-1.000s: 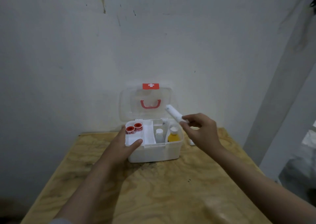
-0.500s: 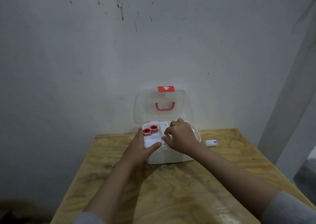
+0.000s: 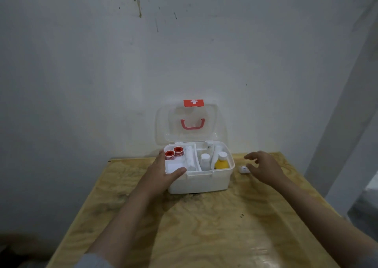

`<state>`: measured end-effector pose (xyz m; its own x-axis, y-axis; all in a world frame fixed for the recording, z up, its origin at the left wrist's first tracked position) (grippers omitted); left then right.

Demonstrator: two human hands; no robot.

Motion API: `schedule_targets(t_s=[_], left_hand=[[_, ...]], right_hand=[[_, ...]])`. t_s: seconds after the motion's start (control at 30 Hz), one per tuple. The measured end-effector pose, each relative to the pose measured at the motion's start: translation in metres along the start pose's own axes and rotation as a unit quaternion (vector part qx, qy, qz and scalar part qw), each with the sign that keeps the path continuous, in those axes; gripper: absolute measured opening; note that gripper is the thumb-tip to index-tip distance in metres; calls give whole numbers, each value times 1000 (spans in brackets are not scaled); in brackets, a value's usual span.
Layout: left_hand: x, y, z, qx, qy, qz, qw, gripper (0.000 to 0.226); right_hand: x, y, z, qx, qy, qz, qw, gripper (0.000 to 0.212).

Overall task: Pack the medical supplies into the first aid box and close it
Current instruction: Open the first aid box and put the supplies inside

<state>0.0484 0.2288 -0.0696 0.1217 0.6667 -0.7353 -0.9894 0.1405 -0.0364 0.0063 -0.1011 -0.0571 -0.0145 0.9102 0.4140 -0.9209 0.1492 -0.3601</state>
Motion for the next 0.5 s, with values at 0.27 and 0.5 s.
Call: schedule_targets(t_s=[0.27, 0.5], left_hand=[[4, -3, -2, 0, -5, 17, 1000, 114], [1, -1, 0, 4, -4, 9, 1000, 114]], right_hand=[[-24, 6, -25, 8, -22, -16, 1000, 10], [10, 2, 18, -137, -96, 100, 981, 7]])
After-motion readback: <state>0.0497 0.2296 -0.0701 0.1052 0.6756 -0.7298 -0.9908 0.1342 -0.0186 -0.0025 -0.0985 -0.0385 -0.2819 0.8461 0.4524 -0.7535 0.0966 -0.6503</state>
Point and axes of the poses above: each hand's wrist, its own y-axis away from the middle knuckle, its own z-axis out of the back of the hand, x = y × z, the point moved 1 cm from there along -y, towards the middle knuckle, and after that the axes turned 6 degrees about z, right-handed, at the moved point
